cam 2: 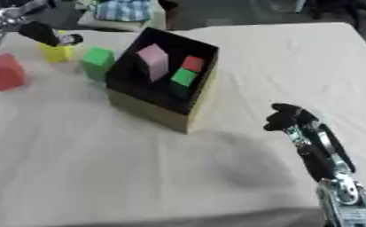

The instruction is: Pick up objects on the table and place them in the box.

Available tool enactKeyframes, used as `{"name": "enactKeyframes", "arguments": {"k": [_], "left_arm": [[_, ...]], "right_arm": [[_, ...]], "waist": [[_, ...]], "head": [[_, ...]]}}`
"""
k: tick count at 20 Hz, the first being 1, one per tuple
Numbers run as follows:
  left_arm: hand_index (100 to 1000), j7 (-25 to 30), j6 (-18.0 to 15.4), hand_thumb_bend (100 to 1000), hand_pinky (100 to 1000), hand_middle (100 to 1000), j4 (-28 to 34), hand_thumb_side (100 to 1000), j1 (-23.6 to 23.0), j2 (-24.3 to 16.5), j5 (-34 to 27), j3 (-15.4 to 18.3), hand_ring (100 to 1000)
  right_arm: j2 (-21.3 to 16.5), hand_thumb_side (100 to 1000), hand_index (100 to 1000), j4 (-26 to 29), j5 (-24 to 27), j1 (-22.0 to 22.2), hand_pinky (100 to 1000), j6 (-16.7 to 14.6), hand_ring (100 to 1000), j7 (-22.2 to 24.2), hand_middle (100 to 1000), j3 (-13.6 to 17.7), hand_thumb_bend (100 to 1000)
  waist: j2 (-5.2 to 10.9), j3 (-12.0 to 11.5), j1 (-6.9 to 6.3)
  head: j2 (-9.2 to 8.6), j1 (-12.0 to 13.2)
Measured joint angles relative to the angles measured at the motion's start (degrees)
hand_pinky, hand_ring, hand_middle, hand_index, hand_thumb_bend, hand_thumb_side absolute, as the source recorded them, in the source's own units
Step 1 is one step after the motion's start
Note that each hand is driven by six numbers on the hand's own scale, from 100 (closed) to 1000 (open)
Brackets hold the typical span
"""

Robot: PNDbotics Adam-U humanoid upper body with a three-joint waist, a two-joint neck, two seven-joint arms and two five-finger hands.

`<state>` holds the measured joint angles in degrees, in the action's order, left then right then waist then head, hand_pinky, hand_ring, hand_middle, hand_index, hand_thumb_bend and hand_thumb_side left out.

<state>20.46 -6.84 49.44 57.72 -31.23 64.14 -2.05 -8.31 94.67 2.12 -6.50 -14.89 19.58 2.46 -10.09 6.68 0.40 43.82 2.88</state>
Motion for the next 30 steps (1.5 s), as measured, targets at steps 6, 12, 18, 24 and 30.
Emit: {"name": "enactKeyframes", "arguments": {"k": [6, 12, 18, 24, 30], "left_arm": [[938, -3.05, 3.63, 526, 845, 864, -7.14, 533, -0.36, -1.26, 3.26, 3.59, 793], [939, -3.78, 3.91, 498, 852, 868, -11.95, 483, -0.36, -2.15, 2.61, 5.02, 798], [940, -1.40, 3.91, 509, 852, 871, -15.22, 474, -0.70, -3.31, 2.17, 5.71, 800], [933, -1.41, 4.76, 484, 847, 864, -16.69, 306, -1.43, -4.71, 2.67, 6.39, 800], [929, -3.23, 6.06, 471, 846, 861, -18.72, 293, -1.77, -5.56, 3.92, 6.61, 800]], "right_arm": [[-0.01, 677, 795, -0.02, -0.01, 0.02, 683, -0.09, 605, -0.11, 596, 0.03, 100], [-0.01, 679, 795, -0.03, -0.05, 0.02, 683, -0.09, 605, -0.12, 596, 0.09, 100], [-0.01, 680, 795, -0.05, -0.06, 0.03, 683, -0.10, 605, -0.12, 596, 0.19, 100], [-0.03, 683, 795, -0.17, -0.10, 0.34, 684, -0.10, 605, -0.12, 596, 0.32, 100], [-0.04, 683, 796, -0.33, -0.26, 0.44, 684, -0.11, 605, -0.11, 595, 0.32, 100]], "waist": [[0.00, 0.02, 0.00], [0.00, 0.30, 0.00], [0.00, 0.41, 0.00], [0.00, 0.38, 0.00], [0.00, 0.61, 0.00]], "head": [[0.00, -0.31], [0.00, -0.41], [0.00, -0.48], [0.00, -0.89], [0.00, -1.01]]}}
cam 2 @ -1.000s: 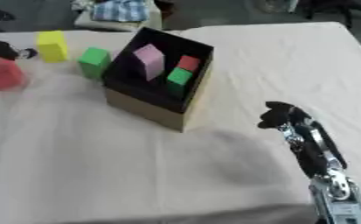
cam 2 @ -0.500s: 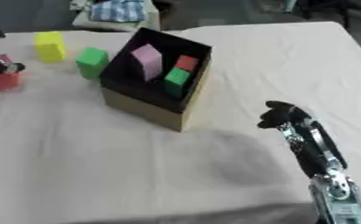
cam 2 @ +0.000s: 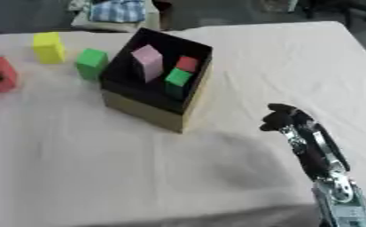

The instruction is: Pick up objects on the table and place them in the box.

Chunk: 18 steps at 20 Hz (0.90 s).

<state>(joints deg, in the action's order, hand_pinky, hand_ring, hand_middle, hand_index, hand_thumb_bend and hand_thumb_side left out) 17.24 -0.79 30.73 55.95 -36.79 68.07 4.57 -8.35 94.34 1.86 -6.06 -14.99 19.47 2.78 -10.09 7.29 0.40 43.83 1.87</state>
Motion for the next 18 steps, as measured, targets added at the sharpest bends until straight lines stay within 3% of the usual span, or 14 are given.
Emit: {"name": "enactKeyframes", "arguments": {"k": [11, 15, 18], "left_arm": [[936, -0.22, 0.78, 446, 835, 837, -1.50, 389, -0.01, 0.02, -0.11, 0.29, 775], [921, 0.90, 1.57, 428, 807, 779, -2.43, 398, -0.04, 0.08, 0.29, 0.27, 719], [832, 1.60, 1.70, 358, 765, 666, -2.60, 319, -0.04, 0.09, 0.59, 0.27, 619]], "right_arm": [[-0.05, 683, 795, -0.04, -0.01, -0.31, 684, -0.20, 606, 0.13, 595, 0.00, 100], [-0.09, 683, 796, -0.07, -0.01, -0.48, 684, -0.29, 606, 0.09, 595, 0.00, 100], [-0.11, 682, 796, -0.13, -0.01, -0.48, 684, -0.34, 606, 0.14, 594, 0.00, 100]], "waist": [[-0.08, 0.41, 0.02], [-0.21, 0.47, 0.02], [-0.21, 0.47, 0.02]], "head": [[0.00, -0.01], [0.00, -0.04], [0.00, -0.11]]}}
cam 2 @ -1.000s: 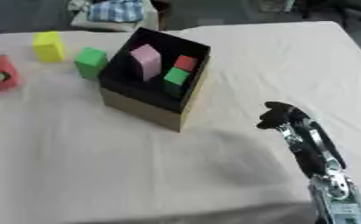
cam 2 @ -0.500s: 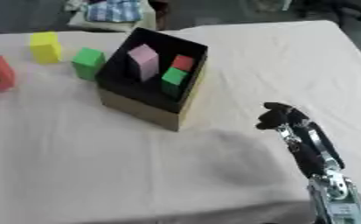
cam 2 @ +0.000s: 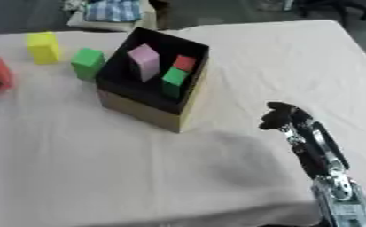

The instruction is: Pick up objects on the table and place them in the box.

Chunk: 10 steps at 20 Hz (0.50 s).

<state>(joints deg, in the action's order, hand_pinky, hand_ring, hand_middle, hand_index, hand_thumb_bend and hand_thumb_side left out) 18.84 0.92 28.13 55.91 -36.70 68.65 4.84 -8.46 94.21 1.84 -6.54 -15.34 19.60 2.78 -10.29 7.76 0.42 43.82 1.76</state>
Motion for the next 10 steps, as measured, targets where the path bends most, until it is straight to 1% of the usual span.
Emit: {"name": "enactKeyframes", "arguments": {"k": [1, 2, 4, 7, 10], "left_arm": [[813, 0.03, 0.02, 345, 758, 642, 0.10, 299, 0.04, 0.00, 0.00, 0.00, 604], [783, 0.01, 0.03, 319, 745, 610, 0.19, 259, 0.04, 0.00, -0.01, 0.00, 580], [759, -0.48, 0.12, 280, 733, 582, 0.58, 228, 0.04, 0.01, -0.09, 0.01, 560], [751, -1.84, -0.48, 242, 730, 563, 2.55, 203, 0.04, 0.01, -1.06, 0.01, 548], [748, -3.45, -2.18, 186, 734, 540, 5.98, 201, 0.32, 0.01, -3.06, -0.69, 535]], "right_arm": [[-0.03, 683, 796, -0.06, 0.00, 0.00, 684, -0.03, 606, 0.03, 594, 0.00, 100], [-0.04, 682, 796, -0.11, 0.00, 0.00, 684, -0.05, 606, 0.04, 594, 0.00, 100], [-0.04, 683, 796, -0.24, 0.00, -0.01, 685, -0.06, 606, 0.06, 594, 0.00, 100], [-0.04, 682, 796, -0.25, 0.00, -0.01, 685, -0.06, 606, 0.06, 594, 0.00, 100], [-0.04, 683, 795, -0.26, 0.00, -0.01, 685, -0.06, 607, 0.07, 594, 0.00, 100]], "waist": [[0.00, 0.00, 0.00], [0.00, -0.01, 0.00], [0.00, -0.05, 0.00], [0.00, -0.19, 0.00], [0.00, -0.29, 0.00]], "head": [[0.00, -0.05], [0.00, -0.07], [0.00, -0.09], [-0.01, -0.10], [-0.01, -0.14]]}}
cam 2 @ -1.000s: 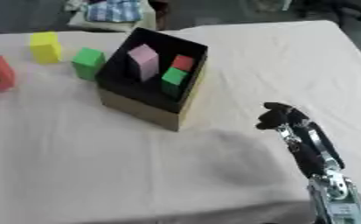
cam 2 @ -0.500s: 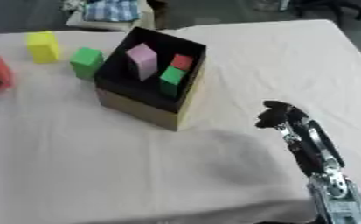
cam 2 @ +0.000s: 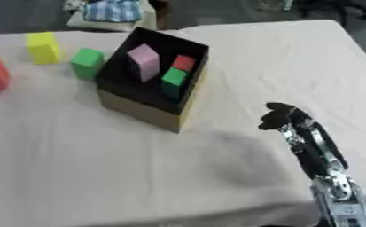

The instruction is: Pick up objects on the table and place them in the box.

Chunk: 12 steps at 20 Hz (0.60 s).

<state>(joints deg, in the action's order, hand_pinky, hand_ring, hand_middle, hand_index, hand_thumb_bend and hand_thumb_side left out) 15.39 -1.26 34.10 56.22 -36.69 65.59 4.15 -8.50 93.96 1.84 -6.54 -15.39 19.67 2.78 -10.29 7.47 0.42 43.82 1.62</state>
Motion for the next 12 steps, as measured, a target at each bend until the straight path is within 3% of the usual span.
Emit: {"name": "enactKeyframes", "arguments": {"k": [5, 12], "left_arm": [[749, -2.45, -4.24, 126, 741, 523, 7.26, 195, 2.39, 1.69, -4.38, -3.92, 529], [759, -0.92, -10.73, 156, 742, 550, 17.85, 181, 5.95, 7.78, -10.86, -12.96, 550]], "right_arm": [[0.00, 684, 795, 0.00, 0.00, 0.00, 685, 0.06, 607, 0.10, 594, 0.00, 100], [0.00, 683, 794, 0.00, 0.00, -0.03, 685, 0.14, 607, 0.46, 594, -0.19, 100]], "waist": [[0.00, 0.03, -0.01], [0.00, 0.65, -0.02]], "head": [[0.00, 0.00], [0.00, 0.39]]}}
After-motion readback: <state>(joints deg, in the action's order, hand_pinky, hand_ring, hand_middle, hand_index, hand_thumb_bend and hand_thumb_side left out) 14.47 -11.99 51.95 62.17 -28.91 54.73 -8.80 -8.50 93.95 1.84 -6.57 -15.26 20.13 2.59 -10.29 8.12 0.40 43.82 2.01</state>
